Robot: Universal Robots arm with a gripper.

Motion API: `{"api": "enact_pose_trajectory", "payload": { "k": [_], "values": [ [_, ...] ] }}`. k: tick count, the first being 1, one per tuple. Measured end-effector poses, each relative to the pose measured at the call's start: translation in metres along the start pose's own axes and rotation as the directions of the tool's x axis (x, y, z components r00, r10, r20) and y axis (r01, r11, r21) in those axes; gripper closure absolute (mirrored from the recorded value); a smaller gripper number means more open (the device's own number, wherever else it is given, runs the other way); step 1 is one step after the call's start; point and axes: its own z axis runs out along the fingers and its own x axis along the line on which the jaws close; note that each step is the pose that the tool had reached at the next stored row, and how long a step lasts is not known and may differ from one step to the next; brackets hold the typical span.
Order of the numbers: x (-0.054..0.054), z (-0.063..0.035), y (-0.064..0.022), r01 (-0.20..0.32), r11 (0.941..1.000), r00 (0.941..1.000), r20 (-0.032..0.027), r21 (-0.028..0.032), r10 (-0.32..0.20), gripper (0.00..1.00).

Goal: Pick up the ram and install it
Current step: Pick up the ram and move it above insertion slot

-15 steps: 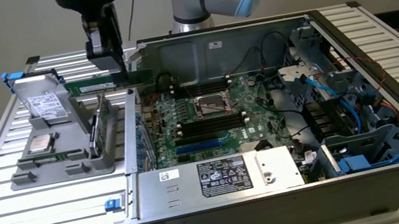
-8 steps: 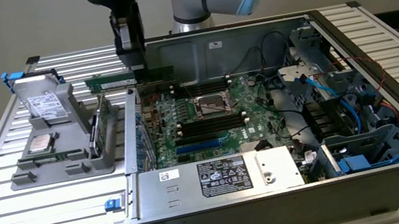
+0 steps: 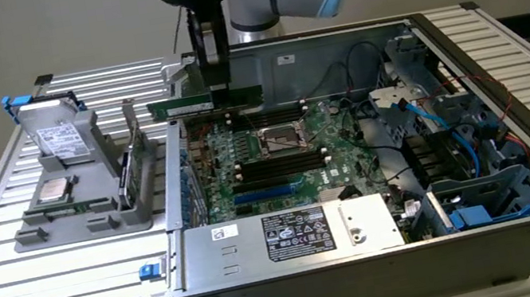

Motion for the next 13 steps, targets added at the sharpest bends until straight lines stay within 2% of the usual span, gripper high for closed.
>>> {"api": "enact_pose_trajectory", "payload": {
  "k": [4, 8, 13],
  "values": [
    [-0.002, 0.0026, -0.0184, 0.000, 1.0000, 1.0000, -0.0020, -0.0001, 0.000, 0.87],
    [-0.010, 0.0043, -0.0346, 0.000, 1.0000, 1.0000, -0.0058, 0.0000, 0.000, 0.87],
    [-0.020, 0.0050, -0.0494, 0.000, 1.0000, 0.9999, -0.0106, 0.0001, 0.000, 0.87]
  ]
}}
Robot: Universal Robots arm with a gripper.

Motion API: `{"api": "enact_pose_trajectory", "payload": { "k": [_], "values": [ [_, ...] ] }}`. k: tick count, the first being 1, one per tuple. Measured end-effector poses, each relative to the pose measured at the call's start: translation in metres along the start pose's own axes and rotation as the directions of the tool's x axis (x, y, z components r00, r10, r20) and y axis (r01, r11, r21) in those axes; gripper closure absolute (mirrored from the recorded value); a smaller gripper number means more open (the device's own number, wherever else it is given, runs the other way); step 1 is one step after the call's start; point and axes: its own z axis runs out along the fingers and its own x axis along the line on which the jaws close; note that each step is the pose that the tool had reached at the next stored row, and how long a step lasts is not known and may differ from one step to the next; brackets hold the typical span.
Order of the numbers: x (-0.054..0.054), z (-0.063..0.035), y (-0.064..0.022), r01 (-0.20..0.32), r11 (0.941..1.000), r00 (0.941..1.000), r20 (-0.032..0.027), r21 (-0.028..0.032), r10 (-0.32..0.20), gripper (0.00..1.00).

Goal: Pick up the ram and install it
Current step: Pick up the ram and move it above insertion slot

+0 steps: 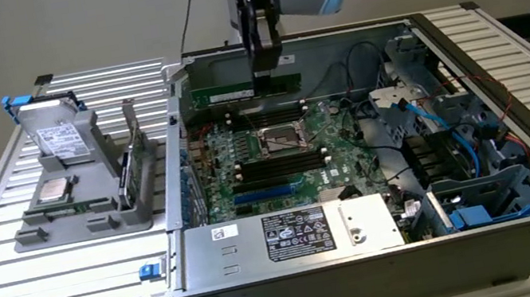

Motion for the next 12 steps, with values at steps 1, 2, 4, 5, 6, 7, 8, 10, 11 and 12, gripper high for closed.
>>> {"api": "enact_pose_trajectory", "payload": {
  "k": [1, 2, 4, 5, 6, 7, 8, 10, 11, 12],
  "values": [
    [-0.002, 0.0000, -0.0019, 0.000, 1.0000, 1.0000, -0.0009, 0.0000, 0.000, 0.87],
    [-0.004, 0.0001, -0.0037, 0.000, 1.0000, 1.0000, -0.0017, -0.0001, 0.000, 0.87],
    [-0.007, 0.0004, -0.0077, 0.000, 1.0000, 1.0000, -0.0028, 0.0000, 0.000, 0.87],
    [-0.008, 0.0005, -0.0098, 0.000, 1.0000, 1.0000, -0.0034, -0.0001, 0.000, 0.87],
    [-0.010, 0.0007, -0.0123, 0.000, 1.0000, 1.0000, -0.0040, 0.0000, 0.000, 0.87],
    [-0.011, 0.0009, -0.0146, 0.000, 1.0000, 1.0000, -0.0047, -0.0001, 0.000, 0.87],
    [-0.012, 0.0011, -0.0166, 0.000, 1.0000, 1.0000, -0.0053, 0.0000, 0.000, 0.87],
    [-0.015, 0.0016, -0.0201, 0.001, 1.0000, 1.0000, -0.0065, -0.0001, -0.001, 0.87],
    [-0.016, 0.0020, -0.0218, 0.001, 1.0000, 1.0000, -0.0068, 0.0000, -0.001, 0.87],
    [-0.018, 0.0023, -0.0232, 0.001, 1.0000, 1.0000, -0.0071, 0.0000, -0.001, 0.87]
  ]
}}
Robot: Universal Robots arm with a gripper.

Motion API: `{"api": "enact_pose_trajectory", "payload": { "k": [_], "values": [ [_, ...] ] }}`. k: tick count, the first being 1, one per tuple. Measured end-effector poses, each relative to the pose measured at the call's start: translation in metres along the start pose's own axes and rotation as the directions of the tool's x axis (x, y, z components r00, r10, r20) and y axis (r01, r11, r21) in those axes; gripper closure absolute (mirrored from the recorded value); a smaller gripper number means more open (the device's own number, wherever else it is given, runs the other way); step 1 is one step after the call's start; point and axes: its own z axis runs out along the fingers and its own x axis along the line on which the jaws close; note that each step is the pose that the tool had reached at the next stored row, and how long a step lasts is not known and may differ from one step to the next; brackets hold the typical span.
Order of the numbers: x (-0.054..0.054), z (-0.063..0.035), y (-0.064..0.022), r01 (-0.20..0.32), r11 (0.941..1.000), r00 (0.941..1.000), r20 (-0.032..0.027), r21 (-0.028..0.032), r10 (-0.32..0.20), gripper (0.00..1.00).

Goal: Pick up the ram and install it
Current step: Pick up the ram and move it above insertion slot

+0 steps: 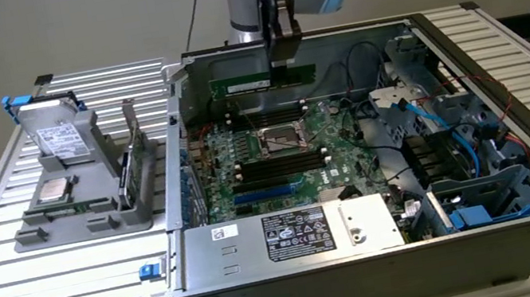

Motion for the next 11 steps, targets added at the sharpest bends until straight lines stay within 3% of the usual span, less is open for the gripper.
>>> {"api": "enact_pose_trajectory", "payload": {
  "k": [11],
  "values": [
    [-0.017, 0.0060, -0.0071, 0.010, 0.9999, 0.9999, -0.0047, 0.0001, -0.010, 0.87]
  ]
}}
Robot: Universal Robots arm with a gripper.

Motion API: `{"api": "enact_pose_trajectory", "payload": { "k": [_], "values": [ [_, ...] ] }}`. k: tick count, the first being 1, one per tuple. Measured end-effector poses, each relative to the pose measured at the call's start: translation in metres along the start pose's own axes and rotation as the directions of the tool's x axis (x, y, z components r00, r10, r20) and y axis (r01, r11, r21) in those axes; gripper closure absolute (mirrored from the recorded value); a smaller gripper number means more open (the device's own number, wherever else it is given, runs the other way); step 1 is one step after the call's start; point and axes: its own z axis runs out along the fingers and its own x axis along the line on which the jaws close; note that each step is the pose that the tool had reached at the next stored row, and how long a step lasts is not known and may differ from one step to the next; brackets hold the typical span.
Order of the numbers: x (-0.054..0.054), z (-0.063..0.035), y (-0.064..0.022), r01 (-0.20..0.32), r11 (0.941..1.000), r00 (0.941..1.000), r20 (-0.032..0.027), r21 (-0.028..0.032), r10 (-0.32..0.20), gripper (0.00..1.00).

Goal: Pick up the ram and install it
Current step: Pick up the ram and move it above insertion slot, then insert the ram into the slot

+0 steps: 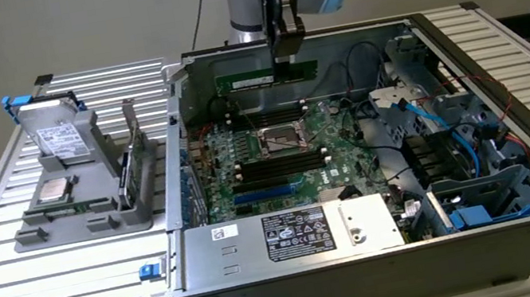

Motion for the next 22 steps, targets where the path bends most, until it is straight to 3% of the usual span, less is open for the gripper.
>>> {"api": "enact_pose_trajectory", "payload": {
  "k": [15, 22],
  "values": [
    [-0.009, 0.0109, -0.0066, 0.062, 0.9981, 0.9981, -0.0012, 0.0009, -0.062, 0.87],
    [-0.010, 0.0155, -0.0067, 0.061, 0.9981, 0.9981, -0.0013, 0.0010, -0.061, 0.87]
  ]
}}
